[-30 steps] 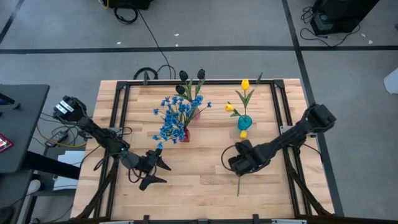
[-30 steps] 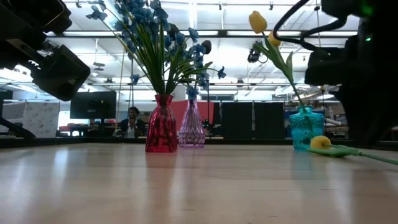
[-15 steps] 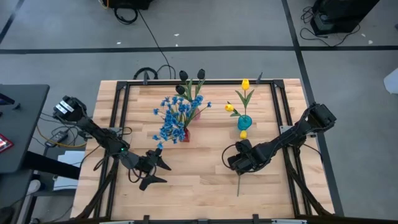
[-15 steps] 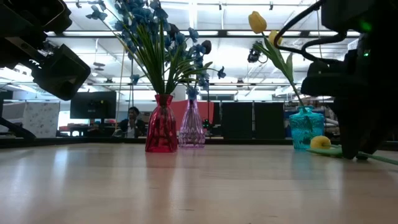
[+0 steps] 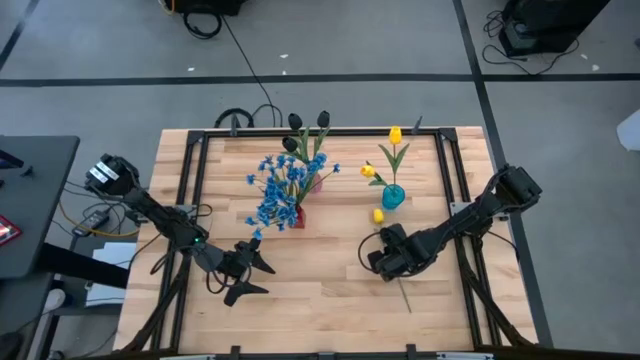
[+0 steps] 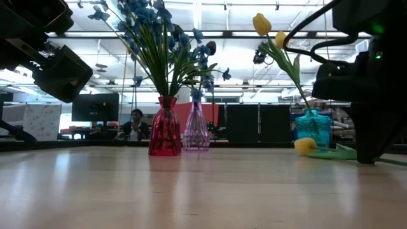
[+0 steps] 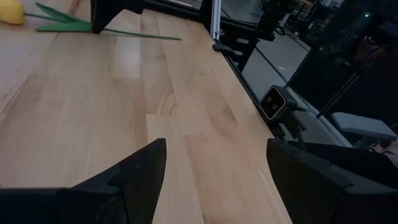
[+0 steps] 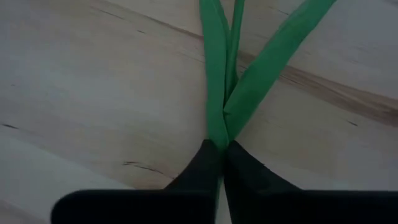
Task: Sort flowers into vase by color
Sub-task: Put the yellow tulip into the blue vase
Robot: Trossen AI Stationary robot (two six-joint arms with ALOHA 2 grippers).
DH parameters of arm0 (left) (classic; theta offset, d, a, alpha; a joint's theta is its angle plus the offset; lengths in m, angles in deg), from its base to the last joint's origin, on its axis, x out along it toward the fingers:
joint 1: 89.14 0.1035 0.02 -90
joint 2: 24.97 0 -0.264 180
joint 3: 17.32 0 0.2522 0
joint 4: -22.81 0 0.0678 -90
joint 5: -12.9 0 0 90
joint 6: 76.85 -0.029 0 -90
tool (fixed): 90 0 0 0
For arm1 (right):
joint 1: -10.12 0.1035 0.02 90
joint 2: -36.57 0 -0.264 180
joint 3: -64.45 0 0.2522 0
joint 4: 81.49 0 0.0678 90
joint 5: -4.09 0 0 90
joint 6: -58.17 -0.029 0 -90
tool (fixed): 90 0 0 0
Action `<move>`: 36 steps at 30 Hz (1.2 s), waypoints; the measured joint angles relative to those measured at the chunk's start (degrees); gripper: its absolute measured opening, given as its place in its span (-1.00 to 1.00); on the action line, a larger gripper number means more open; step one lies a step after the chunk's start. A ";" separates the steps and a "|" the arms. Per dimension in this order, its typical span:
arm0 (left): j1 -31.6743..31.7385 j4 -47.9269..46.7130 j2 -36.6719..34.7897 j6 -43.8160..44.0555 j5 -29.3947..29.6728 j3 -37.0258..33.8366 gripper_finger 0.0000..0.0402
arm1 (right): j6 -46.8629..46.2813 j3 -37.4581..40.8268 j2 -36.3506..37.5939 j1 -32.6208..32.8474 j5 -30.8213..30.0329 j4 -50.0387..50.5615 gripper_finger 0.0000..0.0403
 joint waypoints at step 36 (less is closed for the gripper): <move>0.04 -0.46 0.00 0.13 0.57 0.02 0.40 | 41.91 -7.89 23.68 7.72 -68.71 1.63 -0.82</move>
